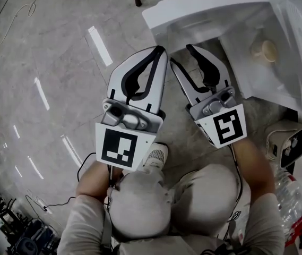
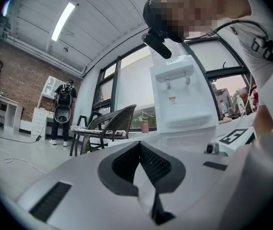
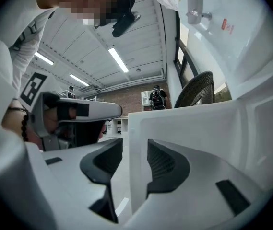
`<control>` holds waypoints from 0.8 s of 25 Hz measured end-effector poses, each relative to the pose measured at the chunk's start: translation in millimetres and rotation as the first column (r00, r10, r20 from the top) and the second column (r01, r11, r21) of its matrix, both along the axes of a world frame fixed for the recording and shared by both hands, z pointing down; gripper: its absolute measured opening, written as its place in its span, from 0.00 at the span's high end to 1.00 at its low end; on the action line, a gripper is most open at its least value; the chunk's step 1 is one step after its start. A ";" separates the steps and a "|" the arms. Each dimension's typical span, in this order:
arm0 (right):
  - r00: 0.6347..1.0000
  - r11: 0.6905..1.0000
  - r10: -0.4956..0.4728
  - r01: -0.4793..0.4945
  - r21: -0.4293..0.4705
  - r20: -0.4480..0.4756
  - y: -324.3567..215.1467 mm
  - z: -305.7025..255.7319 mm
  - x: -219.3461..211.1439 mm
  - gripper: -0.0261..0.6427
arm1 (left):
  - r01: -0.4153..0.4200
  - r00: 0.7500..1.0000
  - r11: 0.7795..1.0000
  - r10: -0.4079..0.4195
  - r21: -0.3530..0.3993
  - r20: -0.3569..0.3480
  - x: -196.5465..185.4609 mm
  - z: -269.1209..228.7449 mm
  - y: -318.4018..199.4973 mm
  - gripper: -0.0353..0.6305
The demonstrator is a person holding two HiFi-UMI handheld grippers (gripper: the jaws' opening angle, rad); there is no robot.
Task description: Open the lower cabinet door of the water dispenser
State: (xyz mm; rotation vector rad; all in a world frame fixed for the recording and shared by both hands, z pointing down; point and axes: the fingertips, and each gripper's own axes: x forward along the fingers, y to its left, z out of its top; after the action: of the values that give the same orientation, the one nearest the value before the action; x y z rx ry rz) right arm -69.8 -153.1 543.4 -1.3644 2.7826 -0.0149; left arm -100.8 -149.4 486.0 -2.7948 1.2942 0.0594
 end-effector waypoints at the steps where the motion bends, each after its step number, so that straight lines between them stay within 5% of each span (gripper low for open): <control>1: 1.000 1.000 0.014 -0.014 -0.003 0.003 9.3 -0.8 10.5 0.74 | -0.012 1.000 1.000 0.012 0.003 -0.001 3.0 -1.5 3.8 0.94; 5: 0.998 0.997 0.064 -0.063 -0.037 0.021 36.4 -7.6 45.3 0.92 | -0.070 0.998 0.998 0.070 0.008 -0.004 19.2 -5.1 16.5 0.94; 14: 0.970 0.970 0.241 -0.240 -0.033 0.038 69.7 -25.5 112.1 0.94 | -0.134 0.991 0.991 0.134 -0.002 -0.016 62.5 -6.1 26.2 0.94; 20: 0.944 0.946 0.325 -0.323 -0.039 0.055 97.4 -97.5 140.3 0.94 | -0.152 0.988 0.988 0.151 -0.023 -0.031 73.7 -72.7 39.0 0.94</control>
State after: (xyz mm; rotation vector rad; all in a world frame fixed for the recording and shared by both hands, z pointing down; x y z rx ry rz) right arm 70.5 -55.6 445.9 -1.7790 2.4839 -0.0860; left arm -27.1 -110.4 413.2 -2.9192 1.0927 0.0917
